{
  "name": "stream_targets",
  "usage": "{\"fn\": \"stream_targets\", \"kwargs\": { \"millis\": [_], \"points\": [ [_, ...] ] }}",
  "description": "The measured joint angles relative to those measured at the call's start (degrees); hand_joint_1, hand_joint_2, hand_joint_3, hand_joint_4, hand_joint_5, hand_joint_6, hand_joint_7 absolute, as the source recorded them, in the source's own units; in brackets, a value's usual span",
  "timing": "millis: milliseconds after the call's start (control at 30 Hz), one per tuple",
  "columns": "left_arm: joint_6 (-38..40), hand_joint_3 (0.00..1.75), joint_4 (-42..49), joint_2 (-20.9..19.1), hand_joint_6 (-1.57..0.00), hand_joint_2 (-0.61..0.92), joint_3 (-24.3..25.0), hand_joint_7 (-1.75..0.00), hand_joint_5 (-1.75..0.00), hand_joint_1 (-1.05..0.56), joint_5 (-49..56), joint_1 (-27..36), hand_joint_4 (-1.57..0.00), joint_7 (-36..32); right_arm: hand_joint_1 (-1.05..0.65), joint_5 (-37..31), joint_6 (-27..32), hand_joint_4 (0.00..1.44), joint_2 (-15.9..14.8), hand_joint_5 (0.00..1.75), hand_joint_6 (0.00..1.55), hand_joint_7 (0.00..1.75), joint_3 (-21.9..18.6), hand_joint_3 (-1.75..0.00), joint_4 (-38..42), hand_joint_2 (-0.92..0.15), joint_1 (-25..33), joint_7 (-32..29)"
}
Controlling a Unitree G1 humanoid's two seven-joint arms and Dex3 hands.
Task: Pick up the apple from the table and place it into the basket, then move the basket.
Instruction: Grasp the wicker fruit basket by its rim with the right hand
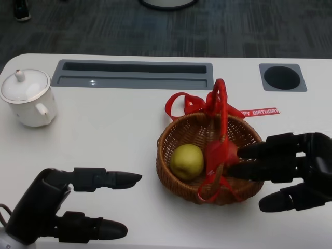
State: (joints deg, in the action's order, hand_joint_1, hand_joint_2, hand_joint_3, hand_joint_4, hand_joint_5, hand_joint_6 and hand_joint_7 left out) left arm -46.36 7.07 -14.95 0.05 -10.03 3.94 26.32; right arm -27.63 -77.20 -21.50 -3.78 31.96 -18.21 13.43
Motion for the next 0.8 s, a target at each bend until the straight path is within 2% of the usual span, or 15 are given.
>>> {"fn": "stream_targets", "kwargs": {
  "millis": [333,633,800],
  "points": [
    [-0.6,0.0,-0.39,0.02,-0.97,0.7,0.02,-0.01,-0.01,-0.33,0.13,0.39,-1.05,-0.01,-0.49,-10.53,4.83,0.81,-1.92,0.01,0.74,0.01,4.74,0.0,7.22,-0.77,-4.58,-10.75],
    [-0.52,0.0,-1.73,0.0,-0.98,0.7,0.0,-0.01,-0.01,-0.33,0.02,1.45,-1.06,0.0,-0.45,-15.26,9.54,0.8,-4.72,0.0,0.73,0.0,11.56,0.0,12.45,-0.78,-5.68,-19.09],
    [-0.35,0.0,-2.33,0.01,-0.99,0.7,0.0,-0.01,-0.01,-0.33,0.0,1.59,-1.06,0.0,-0.5,-17.16,11.18,0.81,-5.85,0.01,0.73,0.0,15.83,-0.01,15.09,-0.81,-8.08,-24.53]
  ]
}}
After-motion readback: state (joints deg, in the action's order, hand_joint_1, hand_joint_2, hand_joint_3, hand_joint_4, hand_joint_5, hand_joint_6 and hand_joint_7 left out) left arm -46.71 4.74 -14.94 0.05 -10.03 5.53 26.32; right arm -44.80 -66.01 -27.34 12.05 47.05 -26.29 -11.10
